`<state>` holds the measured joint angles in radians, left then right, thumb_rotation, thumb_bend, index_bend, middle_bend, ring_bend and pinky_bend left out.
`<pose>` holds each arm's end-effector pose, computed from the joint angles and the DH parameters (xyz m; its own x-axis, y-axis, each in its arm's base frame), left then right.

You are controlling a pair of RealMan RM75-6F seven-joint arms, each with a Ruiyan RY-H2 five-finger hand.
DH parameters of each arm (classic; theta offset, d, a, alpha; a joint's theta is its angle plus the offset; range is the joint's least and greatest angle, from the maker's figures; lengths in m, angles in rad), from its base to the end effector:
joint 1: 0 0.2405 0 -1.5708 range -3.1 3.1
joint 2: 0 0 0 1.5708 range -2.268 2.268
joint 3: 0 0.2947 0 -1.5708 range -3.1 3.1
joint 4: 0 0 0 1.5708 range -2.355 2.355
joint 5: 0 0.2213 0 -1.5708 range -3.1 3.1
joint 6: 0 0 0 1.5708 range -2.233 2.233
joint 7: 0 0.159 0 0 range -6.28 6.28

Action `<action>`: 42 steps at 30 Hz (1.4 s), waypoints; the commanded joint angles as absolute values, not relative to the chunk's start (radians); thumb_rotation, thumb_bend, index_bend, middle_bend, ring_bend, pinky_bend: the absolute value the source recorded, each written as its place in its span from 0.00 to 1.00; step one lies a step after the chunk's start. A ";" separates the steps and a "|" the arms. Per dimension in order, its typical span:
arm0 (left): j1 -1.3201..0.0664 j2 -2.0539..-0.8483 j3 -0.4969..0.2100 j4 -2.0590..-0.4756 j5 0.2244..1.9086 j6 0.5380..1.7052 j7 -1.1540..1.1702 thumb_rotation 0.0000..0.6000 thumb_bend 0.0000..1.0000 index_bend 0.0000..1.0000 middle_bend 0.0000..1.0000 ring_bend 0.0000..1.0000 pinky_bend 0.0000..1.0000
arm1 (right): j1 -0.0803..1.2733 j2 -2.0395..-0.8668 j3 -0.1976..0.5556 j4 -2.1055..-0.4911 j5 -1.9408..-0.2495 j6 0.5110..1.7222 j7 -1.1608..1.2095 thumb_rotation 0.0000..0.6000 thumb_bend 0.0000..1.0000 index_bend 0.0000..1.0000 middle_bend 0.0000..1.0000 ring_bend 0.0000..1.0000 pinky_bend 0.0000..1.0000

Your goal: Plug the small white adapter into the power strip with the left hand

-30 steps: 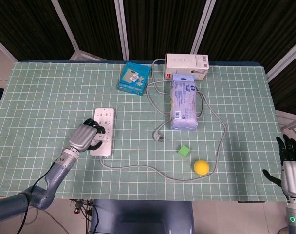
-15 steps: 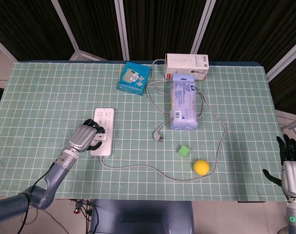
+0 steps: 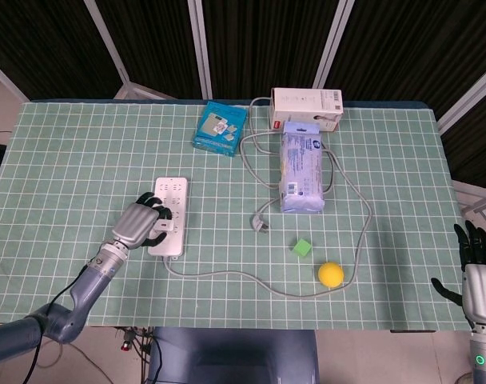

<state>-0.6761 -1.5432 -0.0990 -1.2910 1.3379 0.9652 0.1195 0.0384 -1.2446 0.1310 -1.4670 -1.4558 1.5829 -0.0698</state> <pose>-0.2283 0.3823 -0.0254 0.4939 0.2406 0.8356 0.8313 -0.4125 -0.3726 -0.3726 -0.1993 0.1644 0.4717 0.1508 0.8687 -0.8815 0.1030 0.4608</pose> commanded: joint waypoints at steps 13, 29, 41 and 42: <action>-0.679 -1.543 -0.096 -1.293 1.307 0.940 0.157 1.00 0.42 0.53 0.53 0.19 0.11 | 0.038 -1.244 0.133 -1.469 -1.458 1.587 -0.068 1.00 0.16 0.00 0.00 0.01 0.04; -0.678 -1.554 -0.089 -1.271 1.310 0.934 0.157 1.00 0.34 0.38 0.36 0.13 0.09 | 0.038 -1.247 0.135 -1.467 -1.457 1.589 -0.067 1.00 0.16 0.00 0.00 0.01 0.04; -0.692 -1.512 -0.087 -1.317 1.273 0.883 0.208 1.00 0.25 0.20 0.03 0.00 0.01 | 0.038 -1.244 0.135 -1.473 -1.450 1.582 -0.071 1.00 0.16 0.00 0.00 0.01 0.04; -0.693 -1.511 -0.089 -1.319 1.272 0.885 0.209 1.00 0.25 0.20 0.03 0.00 0.01 | 0.038 -1.244 0.135 -1.474 -1.449 1.582 -0.070 1.00 0.16 0.00 0.00 0.01 0.04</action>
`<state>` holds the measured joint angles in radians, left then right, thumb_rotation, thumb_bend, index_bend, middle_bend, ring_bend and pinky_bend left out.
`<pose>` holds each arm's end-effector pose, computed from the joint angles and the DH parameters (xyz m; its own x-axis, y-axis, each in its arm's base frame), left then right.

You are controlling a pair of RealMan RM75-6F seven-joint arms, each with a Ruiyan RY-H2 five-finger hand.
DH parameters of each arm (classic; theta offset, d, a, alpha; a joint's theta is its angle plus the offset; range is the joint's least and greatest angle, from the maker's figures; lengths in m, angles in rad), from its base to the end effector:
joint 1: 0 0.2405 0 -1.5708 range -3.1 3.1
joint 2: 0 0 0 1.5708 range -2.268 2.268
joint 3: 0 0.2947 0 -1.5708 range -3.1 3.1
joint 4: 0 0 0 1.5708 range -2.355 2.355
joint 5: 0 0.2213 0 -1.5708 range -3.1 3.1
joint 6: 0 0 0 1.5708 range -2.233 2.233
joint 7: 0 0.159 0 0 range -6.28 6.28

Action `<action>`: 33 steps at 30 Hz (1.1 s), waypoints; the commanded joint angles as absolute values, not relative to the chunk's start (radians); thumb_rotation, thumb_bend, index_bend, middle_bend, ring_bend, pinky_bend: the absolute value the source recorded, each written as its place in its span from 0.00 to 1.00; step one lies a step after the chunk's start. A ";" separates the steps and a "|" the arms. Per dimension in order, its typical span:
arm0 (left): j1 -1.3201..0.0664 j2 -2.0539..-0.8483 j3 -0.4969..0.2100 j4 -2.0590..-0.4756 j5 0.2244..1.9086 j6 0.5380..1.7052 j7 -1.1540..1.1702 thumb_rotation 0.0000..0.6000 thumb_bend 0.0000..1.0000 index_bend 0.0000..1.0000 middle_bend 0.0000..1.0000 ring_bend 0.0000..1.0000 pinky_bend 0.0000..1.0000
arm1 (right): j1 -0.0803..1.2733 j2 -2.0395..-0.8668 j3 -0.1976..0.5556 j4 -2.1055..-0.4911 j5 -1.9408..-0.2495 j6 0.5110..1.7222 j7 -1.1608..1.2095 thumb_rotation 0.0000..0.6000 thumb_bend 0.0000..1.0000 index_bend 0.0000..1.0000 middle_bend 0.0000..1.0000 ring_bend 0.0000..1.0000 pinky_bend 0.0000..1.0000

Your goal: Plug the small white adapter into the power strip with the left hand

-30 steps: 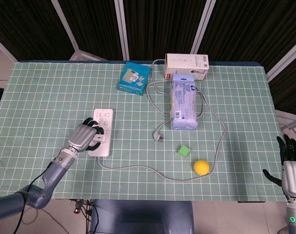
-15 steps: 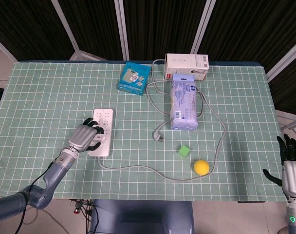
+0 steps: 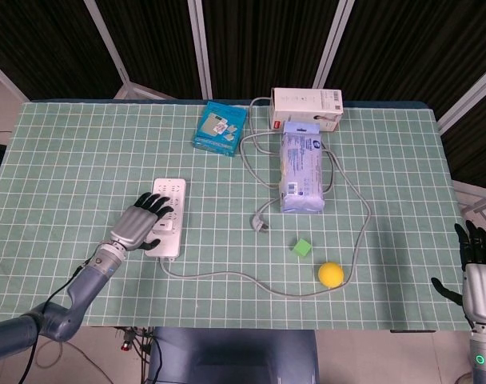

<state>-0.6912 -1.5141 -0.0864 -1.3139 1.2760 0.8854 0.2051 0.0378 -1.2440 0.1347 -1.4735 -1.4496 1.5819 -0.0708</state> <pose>-0.2375 0.3827 -0.0267 0.5674 0.2921 0.7699 0.8016 -0.4101 -0.4352 -0.3722 -0.1997 0.1649 0.4673 0.1526 0.8709 -0.8837 0.1093 0.4550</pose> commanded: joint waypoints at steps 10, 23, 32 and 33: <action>-0.686 -1.468 -0.112 -1.389 1.302 0.951 0.204 1.00 0.25 0.21 0.12 0.00 0.03 | 0.039 -1.246 0.135 -1.473 -1.448 1.579 -0.070 1.00 0.16 0.00 0.00 0.01 0.04; -0.648 -1.408 -0.144 -1.498 1.450 1.105 -0.091 1.00 0.33 0.34 0.36 0.18 0.30 | 0.038 -1.246 0.134 -1.482 -1.439 1.573 -0.091 1.00 0.16 0.00 0.00 0.01 0.04; -0.640 -1.511 -0.157 -1.422 1.494 1.162 -0.602 1.00 0.82 0.73 0.79 0.64 0.78 | 0.037 -1.247 0.138 -1.484 -1.434 1.576 -0.090 1.00 0.16 0.00 0.00 0.01 0.04; -0.641 -1.529 -0.158 -1.404 1.478 1.145 -0.693 1.00 0.87 0.77 0.82 0.67 0.82 | 0.037 -1.248 0.139 -1.484 -1.434 1.577 -0.089 1.00 0.16 0.00 0.00 0.01 0.04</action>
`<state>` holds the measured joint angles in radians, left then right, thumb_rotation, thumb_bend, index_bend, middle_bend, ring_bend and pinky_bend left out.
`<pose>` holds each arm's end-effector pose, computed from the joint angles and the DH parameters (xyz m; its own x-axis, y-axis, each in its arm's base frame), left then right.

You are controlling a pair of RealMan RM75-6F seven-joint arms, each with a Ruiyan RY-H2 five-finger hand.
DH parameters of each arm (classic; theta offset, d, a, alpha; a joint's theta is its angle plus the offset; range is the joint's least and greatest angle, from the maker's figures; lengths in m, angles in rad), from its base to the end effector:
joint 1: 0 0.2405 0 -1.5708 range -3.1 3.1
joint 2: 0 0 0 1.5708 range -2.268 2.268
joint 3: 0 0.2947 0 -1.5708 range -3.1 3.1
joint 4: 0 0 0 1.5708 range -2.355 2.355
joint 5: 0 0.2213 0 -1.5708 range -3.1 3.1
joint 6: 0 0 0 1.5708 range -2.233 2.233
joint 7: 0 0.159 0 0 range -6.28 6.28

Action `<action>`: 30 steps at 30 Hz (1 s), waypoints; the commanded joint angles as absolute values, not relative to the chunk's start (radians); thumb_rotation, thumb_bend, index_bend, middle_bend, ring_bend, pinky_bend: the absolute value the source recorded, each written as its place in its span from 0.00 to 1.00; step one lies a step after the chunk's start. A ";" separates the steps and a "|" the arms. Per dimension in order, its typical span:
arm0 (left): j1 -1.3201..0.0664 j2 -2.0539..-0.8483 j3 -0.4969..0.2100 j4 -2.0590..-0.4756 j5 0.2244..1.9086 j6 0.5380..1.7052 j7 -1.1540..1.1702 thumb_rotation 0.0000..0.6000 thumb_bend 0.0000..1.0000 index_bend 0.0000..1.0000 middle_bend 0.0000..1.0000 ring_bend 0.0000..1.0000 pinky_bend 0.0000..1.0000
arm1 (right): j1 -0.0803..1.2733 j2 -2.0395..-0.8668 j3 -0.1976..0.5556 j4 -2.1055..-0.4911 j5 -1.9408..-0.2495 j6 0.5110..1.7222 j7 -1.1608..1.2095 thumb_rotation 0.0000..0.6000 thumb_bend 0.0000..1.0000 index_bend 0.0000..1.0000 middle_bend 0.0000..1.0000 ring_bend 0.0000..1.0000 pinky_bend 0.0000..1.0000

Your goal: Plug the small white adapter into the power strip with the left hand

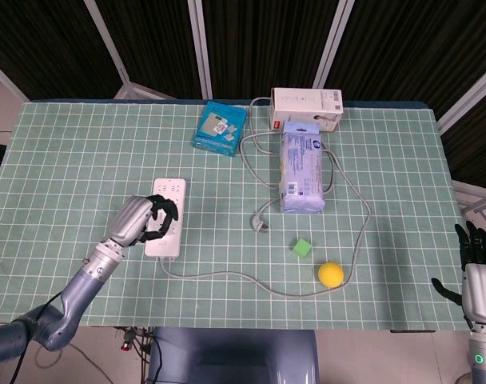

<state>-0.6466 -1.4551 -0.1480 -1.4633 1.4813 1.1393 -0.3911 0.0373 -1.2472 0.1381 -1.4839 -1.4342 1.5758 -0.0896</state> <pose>-0.1813 0.3677 0.0209 -0.0391 0.3021 0.9525 0.8917 -0.4196 0.1697 -0.3725 -0.2000 0.1632 0.4716 0.1460 0.8696 -0.8808 0.1261 0.4564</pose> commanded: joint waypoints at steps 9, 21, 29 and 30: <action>-0.665 -1.630 -0.119 -1.210 1.507 1.068 -1.113 1.00 0.96 0.85 0.89 0.73 0.89 | 0.034 -1.248 0.146 -1.482 -1.425 1.581 -0.081 1.00 0.16 0.00 0.00 0.01 0.04; -0.714 -1.715 -0.005 -0.960 1.672 1.104 -1.501 1.00 0.97 0.86 0.90 0.74 0.91 | 0.033 -1.255 0.152 -1.478 -1.415 1.585 -0.077 1.00 0.16 0.00 0.00 0.01 0.04; -0.713 -1.747 0.023 -0.877 1.688 1.132 -1.541 1.00 0.97 0.86 0.90 0.74 0.91 | 0.031 -1.256 0.156 -1.480 -1.411 1.589 -0.078 1.00 0.16 0.00 0.00 0.01 0.04; -0.714 -1.748 0.026 -0.873 1.690 1.136 -1.548 1.00 0.97 0.86 0.90 0.74 0.91 | 0.031 -1.256 0.157 -1.480 -1.410 1.589 -0.079 1.00 0.16 0.00 0.00 0.01 0.04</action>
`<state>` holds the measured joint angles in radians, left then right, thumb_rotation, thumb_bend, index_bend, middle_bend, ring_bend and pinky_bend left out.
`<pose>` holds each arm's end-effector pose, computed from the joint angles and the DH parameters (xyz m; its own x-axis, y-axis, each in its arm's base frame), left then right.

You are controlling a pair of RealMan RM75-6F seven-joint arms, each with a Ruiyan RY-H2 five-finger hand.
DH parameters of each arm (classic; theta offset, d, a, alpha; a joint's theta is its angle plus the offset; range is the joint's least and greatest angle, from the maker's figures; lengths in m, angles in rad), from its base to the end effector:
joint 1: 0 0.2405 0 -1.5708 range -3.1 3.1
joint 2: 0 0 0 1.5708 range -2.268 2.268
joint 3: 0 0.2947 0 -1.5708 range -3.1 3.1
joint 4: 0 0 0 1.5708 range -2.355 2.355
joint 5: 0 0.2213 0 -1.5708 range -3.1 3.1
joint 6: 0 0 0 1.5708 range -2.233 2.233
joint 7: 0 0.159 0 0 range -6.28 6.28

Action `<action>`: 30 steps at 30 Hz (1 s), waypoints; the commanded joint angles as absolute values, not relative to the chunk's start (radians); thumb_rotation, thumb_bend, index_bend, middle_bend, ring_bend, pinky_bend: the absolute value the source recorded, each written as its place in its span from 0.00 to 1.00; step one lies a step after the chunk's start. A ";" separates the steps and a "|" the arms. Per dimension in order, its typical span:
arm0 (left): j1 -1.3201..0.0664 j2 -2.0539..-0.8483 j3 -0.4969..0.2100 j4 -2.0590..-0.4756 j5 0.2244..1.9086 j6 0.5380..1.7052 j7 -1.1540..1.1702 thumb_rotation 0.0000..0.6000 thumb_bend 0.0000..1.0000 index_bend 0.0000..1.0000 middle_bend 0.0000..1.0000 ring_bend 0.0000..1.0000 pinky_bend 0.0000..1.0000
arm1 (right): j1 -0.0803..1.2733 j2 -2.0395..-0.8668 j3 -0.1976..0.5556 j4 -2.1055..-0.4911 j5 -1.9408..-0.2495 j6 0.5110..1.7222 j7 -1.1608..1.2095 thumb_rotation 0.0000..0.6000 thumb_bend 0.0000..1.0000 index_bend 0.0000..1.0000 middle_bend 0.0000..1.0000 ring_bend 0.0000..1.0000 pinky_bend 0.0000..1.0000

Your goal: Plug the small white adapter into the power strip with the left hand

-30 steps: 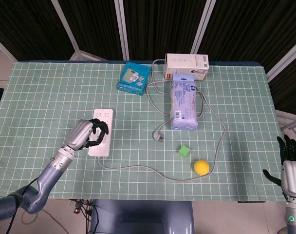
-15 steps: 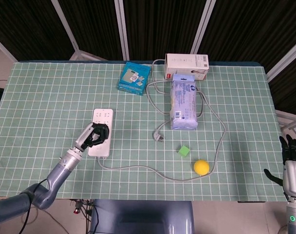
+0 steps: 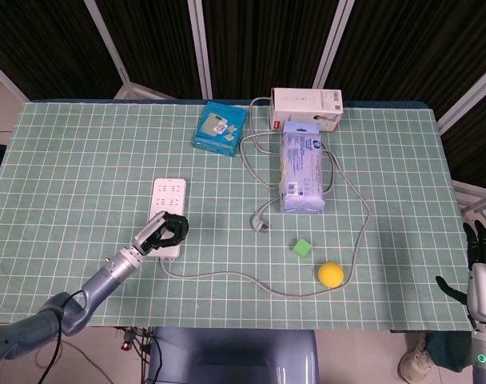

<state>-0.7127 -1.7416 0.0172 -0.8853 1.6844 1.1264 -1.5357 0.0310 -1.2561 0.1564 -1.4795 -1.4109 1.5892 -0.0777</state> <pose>-0.2260 0.3784 -0.0721 -0.5495 0.6592 0.5133 0.6758 -0.0105 0.7370 -0.3753 -0.2003 0.1668 0.4576 0.1734 0.8721 -0.8870 0.1568 0.4343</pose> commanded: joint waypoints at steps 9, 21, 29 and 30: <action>-0.706 -1.752 0.051 -0.837 1.694 1.162 -1.602 1.00 0.97 0.87 0.90 0.74 0.91 | 0.029 -1.258 0.162 -1.482 -1.403 1.594 -0.080 1.00 0.16 0.00 0.00 0.01 0.04; -0.696 -1.757 0.072 -0.771 1.682 1.175 -1.687 1.00 0.97 0.87 0.90 0.74 0.91 | 0.027 -1.263 0.164 -1.487 -1.397 1.594 -0.091 1.00 0.16 0.00 0.00 0.01 0.04; -0.692 -1.781 0.086 -0.717 1.678 1.166 -1.729 1.00 0.97 0.87 0.90 0.74 0.91 | 0.024 -1.264 0.169 -1.489 -1.386 1.595 -0.092 1.00 0.16 0.00 0.00 0.01 0.04; -0.694 -1.783 0.087 -0.712 1.678 1.166 -1.732 1.00 0.97 0.87 0.90 0.74 0.91 | 0.024 -1.264 0.169 -1.489 -1.386 1.595 -0.093 1.00 0.16 0.00 0.00 0.01 0.04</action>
<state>-0.6925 -1.7788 0.0848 -0.7182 1.6780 1.1670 -1.7271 0.0244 -1.2636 0.1689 -1.4887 -1.3857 1.5952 -0.0927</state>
